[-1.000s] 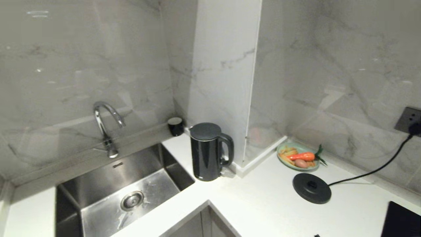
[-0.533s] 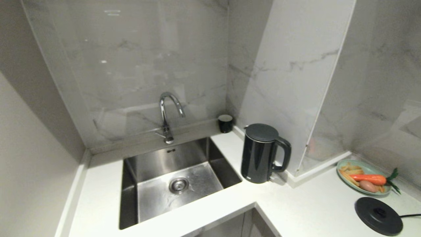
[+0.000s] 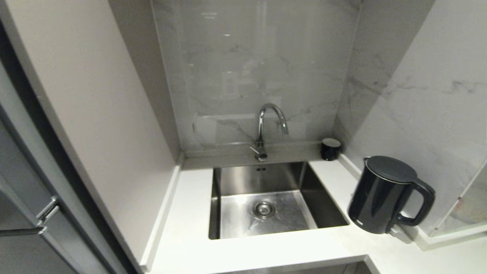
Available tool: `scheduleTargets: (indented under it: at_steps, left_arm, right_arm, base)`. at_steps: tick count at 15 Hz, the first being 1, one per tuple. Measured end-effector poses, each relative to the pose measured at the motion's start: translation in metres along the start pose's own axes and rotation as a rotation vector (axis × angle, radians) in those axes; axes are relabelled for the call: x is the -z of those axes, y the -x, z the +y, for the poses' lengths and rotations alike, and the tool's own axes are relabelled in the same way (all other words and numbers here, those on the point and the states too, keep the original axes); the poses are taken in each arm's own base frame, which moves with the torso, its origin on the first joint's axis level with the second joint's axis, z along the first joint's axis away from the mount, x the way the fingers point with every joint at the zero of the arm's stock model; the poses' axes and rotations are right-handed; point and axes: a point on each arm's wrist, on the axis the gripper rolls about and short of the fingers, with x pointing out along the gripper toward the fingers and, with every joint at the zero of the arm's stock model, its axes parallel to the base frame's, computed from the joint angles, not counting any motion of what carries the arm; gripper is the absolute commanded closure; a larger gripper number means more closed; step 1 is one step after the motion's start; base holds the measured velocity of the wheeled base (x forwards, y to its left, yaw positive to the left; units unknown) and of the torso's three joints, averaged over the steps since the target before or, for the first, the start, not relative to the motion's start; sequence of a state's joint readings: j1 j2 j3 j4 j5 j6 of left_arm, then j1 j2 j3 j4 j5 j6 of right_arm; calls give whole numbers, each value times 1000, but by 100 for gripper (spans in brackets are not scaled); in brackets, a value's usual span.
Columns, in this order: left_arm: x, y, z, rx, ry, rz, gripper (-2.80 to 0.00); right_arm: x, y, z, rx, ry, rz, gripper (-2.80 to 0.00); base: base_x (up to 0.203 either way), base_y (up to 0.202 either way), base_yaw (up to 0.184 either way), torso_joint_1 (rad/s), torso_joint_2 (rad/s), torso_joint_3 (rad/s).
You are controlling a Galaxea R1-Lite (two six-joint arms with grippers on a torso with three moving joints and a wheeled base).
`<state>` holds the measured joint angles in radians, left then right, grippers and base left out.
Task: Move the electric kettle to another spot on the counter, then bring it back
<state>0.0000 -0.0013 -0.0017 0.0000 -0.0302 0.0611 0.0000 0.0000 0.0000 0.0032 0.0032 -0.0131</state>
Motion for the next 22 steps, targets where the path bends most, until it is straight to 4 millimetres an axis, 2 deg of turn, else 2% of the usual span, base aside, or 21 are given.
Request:
scheduleTargets:
  at_steps: [3, 12, 18, 22]
  left_arm:
    - [0, 0, 0, 0, 0, -2, 0]
    - [0, 0, 0, 1, 0, -1, 0]
    - [0, 0, 0, 1, 0, -1, 0]
    - [0, 0, 0, 0, 0, -1, 0]
  right_arm:
    - [0, 0, 0, 0, 0, 0, 0]
    - [0, 0, 0, 1, 0, 1, 0]
    - [0, 0, 0, 1, 0, 1, 0]
    - [0, 0, 0, 0, 0, 1, 0]
  base:
    - [-2, -4, 120, 4, -2, -1]
    - [0, 0, 0, 0, 0, 0]
    - [0, 139, -9, 1, 2, 1]
    - [0, 0, 0, 0, 0, 0]
